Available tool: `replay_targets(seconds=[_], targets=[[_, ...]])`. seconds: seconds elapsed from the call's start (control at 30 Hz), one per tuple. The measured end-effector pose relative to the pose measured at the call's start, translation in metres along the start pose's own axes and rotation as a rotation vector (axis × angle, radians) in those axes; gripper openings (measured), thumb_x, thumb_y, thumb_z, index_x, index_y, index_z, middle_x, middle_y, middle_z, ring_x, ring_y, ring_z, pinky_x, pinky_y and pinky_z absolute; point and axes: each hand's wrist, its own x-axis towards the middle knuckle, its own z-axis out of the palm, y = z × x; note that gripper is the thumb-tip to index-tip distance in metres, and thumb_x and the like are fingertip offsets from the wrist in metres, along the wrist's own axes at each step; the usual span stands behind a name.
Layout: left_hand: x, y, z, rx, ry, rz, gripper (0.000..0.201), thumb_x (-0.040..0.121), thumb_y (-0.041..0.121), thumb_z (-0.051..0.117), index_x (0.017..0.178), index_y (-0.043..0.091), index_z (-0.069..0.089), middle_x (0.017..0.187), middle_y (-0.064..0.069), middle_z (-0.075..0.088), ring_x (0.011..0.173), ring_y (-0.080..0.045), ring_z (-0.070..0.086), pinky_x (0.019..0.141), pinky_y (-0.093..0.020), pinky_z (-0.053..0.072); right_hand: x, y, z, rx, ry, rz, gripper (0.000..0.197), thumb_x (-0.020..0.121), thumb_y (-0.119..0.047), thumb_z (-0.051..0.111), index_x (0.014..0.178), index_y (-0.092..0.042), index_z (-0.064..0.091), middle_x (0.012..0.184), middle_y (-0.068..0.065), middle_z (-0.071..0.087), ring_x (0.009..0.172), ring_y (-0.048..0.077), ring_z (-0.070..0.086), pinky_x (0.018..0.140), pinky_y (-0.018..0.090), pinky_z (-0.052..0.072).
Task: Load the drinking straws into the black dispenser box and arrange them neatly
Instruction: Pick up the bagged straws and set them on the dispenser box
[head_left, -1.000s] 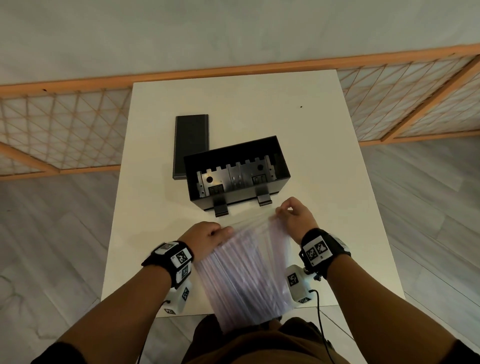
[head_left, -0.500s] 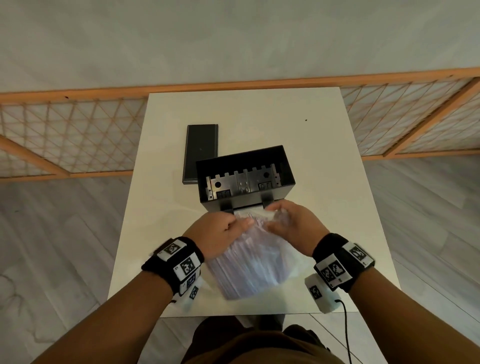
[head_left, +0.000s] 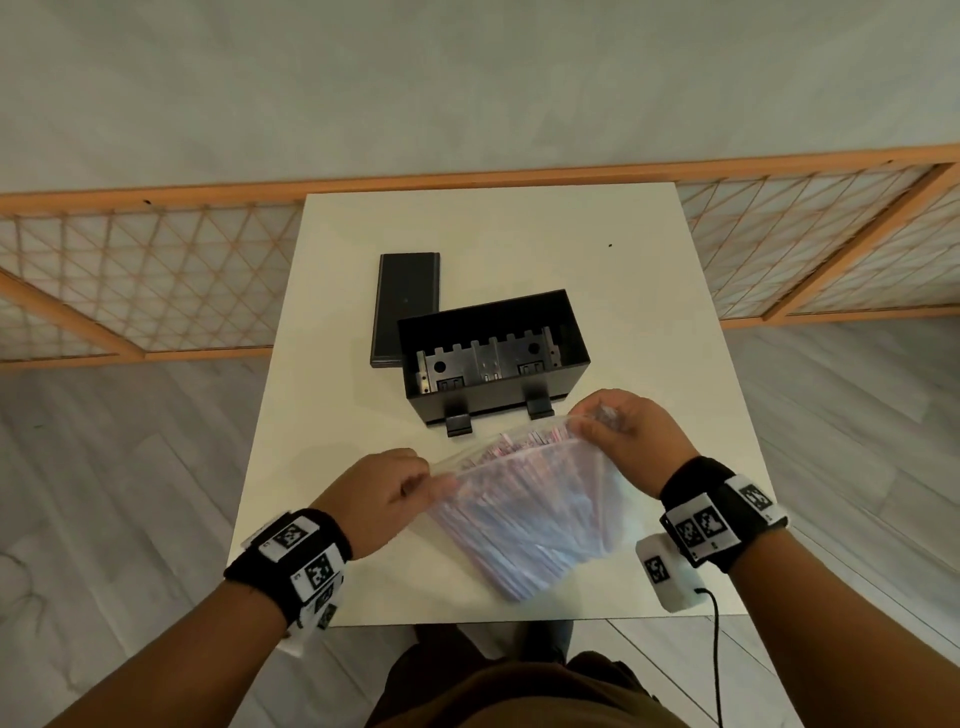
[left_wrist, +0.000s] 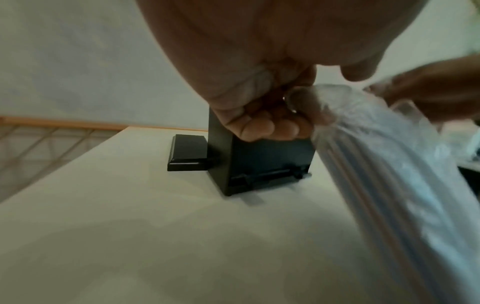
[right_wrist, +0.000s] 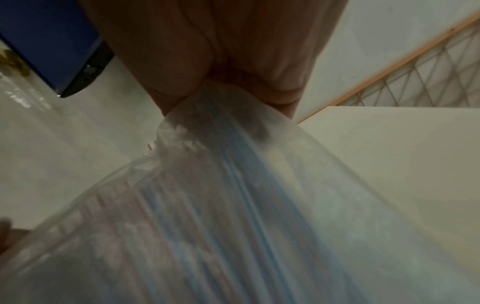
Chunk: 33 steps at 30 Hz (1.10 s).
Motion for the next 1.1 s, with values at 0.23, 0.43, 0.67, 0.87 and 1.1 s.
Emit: replay_targets(seconds=[0.23, 0.43, 0.67, 0.87, 1.1], targets=[[-0.013, 0.053, -0.026, -0.357, 0.27, -0.237, 0.04, 0.093, 0.042, 0.07, 0.067, 0.012, 0.07, 0.066, -0.006, 0.069, 0.064, -0.025, 0.067, 0.07, -0.041, 0.058, -0.027, -0.021, -0.007, -0.085, 0.12, -0.132, 0.007, 0.096, -0.026, 0.064, 0.088, -0.027, 0.065, 0.087, -0.013, 0.066, 0.085, -0.001, 0.061, 0.07, 0.008, 0.041], [-0.016, 0.062, -0.031, -0.808, 0.29, -0.342, 0.014, 0.09, 0.005, 0.074, 0.097, 0.015, 0.079, 0.095, -0.005, 0.077, 0.087, -0.013, 0.073, 0.076, -0.02, 0.057, -0.037, -0.019, 0.004, -0.165, 0.158, -0.106, 0.007, 0.095, -0.03, 0.062, 0.088, -0.029, 0.062, 0.087, -0.011, 0.065, 0.082, 0.001, 0.06, 0.066, 0.017, 0.042], [-0.016, 0.056, -0.029, -1.431, 0.334, -0.524, 0.035, 0.089, -0.019, 0.045, 0.085, 0.012, 0.061, 0.072, -0.004, 0.06, 0.078, -0.018, 0.067, 0.068, -0.028, 0.061, -0.04, -0.006, 0.021, -0.272, 0.161, 0.005, 0.005, 0.093, -0.023, 0.057, 0.09, -0.027, 0.06, 0.091, -0.006, 0.06, 0.076, 0.009, 0.057, 0.065, 0.026, 0.044], [-0.021, 0.053, -0.022, -1.536, 0.351, -0.598, 0.028, 0.079, -0.011, 0.033, 0.071, 0.015, 0.036, 0.067, -0.006, 0.038, 0.052, -0.02, 0.053, 0.074, -0.036, 0.045, -0.045, -0.006, 0.027, -0.268, 0.138, 0.043, 0.012, 0.097, -0.026, 0.054, 0.087, -0.022, 0.058, 0.086, -0.003, 0.062, 0.07, 0.011, 0.056, 0.059, 0.023, 0.038], [-0.024, 0.053, -0.009, -1.068, 0.326, -0.579, 0.024, 0.092, 0.011, 0.061, 0.115, 0.018, 0.064, 0.092, -0.001, 0.072, 0.082, -0.019, 0.071, 0.078, -0.042, 0.058, -0.052, -0.025, 0.039, 0.125, 0.052, 0.217, 0.02, 0.102, -0.032, 0.048, 0.091, -0.018, 0.057, 0.084, 0.004, 0.069, 0.061, 0.021, 0.072, 0.053, 0.036, 0.058]])
